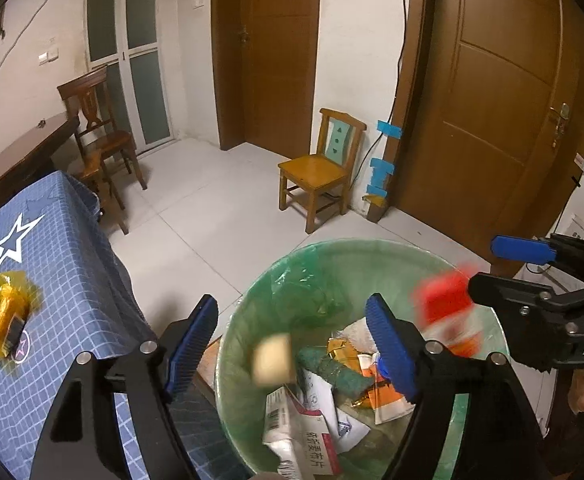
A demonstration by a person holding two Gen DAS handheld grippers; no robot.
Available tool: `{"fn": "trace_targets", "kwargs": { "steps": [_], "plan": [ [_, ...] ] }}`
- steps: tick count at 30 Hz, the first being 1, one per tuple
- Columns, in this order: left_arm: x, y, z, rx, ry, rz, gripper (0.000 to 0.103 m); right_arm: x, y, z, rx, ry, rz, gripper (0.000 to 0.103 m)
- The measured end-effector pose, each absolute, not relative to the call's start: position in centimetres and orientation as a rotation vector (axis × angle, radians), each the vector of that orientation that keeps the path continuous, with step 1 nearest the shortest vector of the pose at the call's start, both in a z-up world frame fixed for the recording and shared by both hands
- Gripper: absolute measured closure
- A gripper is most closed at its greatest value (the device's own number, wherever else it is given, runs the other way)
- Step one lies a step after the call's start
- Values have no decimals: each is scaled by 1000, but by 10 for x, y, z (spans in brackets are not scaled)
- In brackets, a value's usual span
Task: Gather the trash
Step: 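Open both tools to drop the sponge and red box into the bin, then move both tools back over the table toward the remaining trash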
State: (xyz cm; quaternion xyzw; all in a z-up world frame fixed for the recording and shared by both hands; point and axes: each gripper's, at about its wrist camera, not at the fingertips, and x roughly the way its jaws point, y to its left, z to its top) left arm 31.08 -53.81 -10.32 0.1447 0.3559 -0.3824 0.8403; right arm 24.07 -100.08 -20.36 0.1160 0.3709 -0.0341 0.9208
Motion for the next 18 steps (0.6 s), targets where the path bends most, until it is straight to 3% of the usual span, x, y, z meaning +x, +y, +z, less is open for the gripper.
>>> {"fn": "trace_targets", "kwargs": {
  "steps": [18],
  "plan": [
    [289,-522,-86,303,722,-812,23,210,-994,-191,232,693,-82,33]
  ]
}}
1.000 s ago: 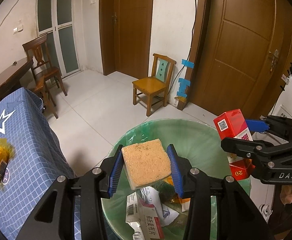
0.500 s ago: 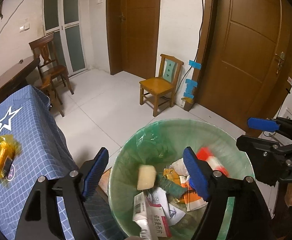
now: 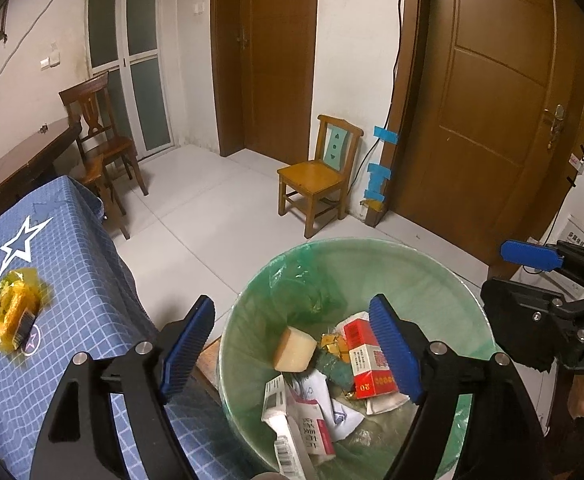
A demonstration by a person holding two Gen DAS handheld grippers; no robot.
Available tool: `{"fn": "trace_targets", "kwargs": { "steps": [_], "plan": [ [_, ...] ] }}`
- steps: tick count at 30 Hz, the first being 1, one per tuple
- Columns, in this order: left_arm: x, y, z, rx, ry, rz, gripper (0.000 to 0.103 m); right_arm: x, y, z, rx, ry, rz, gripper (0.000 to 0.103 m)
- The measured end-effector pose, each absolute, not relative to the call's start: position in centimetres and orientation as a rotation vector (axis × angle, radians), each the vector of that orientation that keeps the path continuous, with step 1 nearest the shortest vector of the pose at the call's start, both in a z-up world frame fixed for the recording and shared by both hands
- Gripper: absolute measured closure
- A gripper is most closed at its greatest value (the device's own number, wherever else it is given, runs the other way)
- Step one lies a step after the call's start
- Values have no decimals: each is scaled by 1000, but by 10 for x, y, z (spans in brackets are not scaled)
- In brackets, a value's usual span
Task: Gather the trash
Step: 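Move both tools back over the table toward the remaining trash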
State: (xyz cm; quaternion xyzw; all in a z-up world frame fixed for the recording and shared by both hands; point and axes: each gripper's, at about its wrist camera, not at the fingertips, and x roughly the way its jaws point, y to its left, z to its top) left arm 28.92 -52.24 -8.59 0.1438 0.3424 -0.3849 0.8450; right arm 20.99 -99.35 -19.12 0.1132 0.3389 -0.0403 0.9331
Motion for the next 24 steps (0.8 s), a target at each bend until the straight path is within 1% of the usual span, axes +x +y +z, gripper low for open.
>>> {"fn": "trace_targets", "kwargs": {
  "steps": [4,10,17,24],
  "plan": [
    [278,-514,-81,294,712,-815,22,196,-984,-182,191,650,-106,29],
    [262,-503,-72,280,697,-823,21,178,-969,-172,149,583,-132,27],
    [236,-487,-63,271,660,-827,20,149,-956,-165,125,487,-170,19],
    [204,-467,-53,264,618,-840,16,123,-947,-167,138,445,-179,17]
  ]
}}
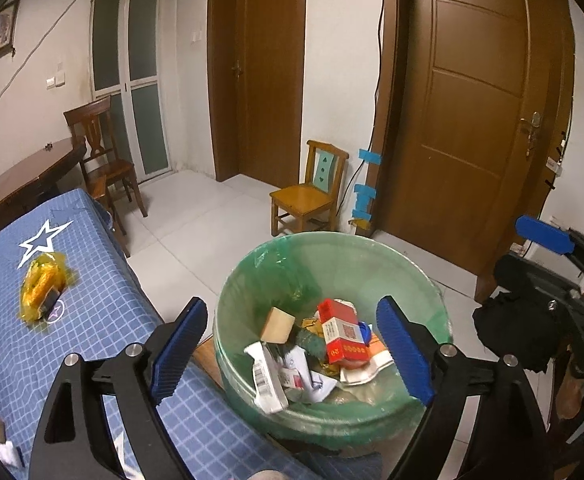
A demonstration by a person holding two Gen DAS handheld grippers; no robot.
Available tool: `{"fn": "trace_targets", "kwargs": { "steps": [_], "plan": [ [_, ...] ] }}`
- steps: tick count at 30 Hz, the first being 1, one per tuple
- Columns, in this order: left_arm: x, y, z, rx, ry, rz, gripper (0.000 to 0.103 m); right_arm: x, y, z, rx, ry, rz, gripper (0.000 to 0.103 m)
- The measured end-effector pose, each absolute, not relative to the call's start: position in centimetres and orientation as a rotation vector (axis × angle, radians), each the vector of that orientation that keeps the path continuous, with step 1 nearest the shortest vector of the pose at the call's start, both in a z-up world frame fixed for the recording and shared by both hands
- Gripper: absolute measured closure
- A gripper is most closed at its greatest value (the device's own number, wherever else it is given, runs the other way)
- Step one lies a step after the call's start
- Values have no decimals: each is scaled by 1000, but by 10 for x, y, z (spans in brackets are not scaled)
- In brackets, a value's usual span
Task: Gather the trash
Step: 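Move both tools back over the table toward the remaining trash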
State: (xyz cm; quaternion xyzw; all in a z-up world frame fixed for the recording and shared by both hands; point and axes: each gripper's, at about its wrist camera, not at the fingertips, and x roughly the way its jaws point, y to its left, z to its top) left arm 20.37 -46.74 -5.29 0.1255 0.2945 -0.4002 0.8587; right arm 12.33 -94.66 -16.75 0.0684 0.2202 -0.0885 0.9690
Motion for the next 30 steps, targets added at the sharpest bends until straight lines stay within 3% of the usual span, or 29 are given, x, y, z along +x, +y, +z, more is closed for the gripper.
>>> {"fn": "trace_targets", "kwargs": {
  "steps": [5,10,30],
  "plan": [
    [182,-450,-52,250,607,-844,14,104,-938,-172,146,426,-182,16],
    [155,-429,-54,248,585,-851,6,79,-922,-173,151,401,-177,15],
    [72,-300,-41,214,514,-756,5,29,-830,-165,79,307,-46,6]
  ]
}}
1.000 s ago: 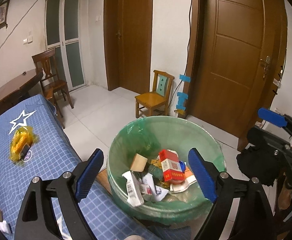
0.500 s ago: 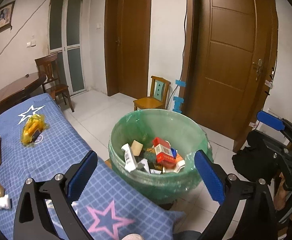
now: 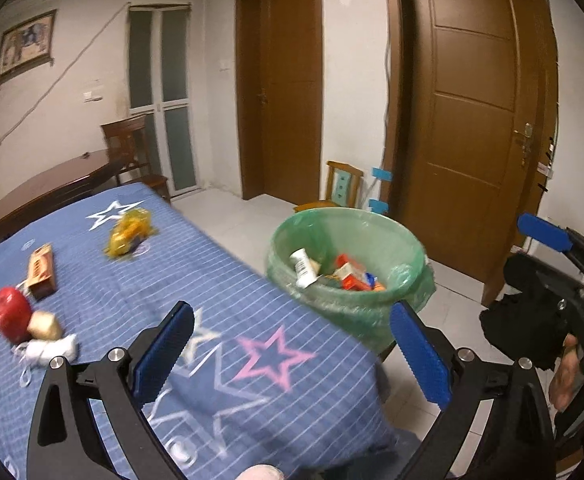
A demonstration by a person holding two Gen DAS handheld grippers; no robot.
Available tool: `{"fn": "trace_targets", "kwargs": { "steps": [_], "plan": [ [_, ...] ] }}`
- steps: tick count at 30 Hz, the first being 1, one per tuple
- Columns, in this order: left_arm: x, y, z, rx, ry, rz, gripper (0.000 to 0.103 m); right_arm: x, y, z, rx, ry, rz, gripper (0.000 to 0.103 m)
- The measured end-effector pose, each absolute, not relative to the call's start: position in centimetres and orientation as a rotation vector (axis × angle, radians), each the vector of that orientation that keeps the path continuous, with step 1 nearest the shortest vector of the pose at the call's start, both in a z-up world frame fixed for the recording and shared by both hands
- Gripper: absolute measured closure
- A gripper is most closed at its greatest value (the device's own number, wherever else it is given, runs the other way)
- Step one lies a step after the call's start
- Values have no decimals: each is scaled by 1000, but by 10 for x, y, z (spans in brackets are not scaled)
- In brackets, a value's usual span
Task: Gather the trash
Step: 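Move both tools back over the table toward the remaining trash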
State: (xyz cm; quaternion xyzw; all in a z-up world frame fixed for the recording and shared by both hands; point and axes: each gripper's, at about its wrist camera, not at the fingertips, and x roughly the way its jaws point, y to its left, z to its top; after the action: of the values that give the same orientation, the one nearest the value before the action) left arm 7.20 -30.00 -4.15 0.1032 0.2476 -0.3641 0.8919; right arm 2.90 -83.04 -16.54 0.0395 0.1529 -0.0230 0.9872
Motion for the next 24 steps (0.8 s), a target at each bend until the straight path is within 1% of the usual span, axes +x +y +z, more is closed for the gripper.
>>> {"fn": "trace_targets", "kwargs": {
  "steps": [3,6,15,24],
  "plan": [
    [69,-267,-44,173,522,-753,5,34,-808,-163,63,304,24,6],
    [72,-238,-52,153,569,-750,5,41,-785,-165,33,305,91,6],
    [93,-142,-77,107,680,-554,5,68,-719,-168,-30,369,301,6],
    [155,-5,-88,-54,791,-330,5,90,-661,-169,-106,417,461,6]
  ]
}}
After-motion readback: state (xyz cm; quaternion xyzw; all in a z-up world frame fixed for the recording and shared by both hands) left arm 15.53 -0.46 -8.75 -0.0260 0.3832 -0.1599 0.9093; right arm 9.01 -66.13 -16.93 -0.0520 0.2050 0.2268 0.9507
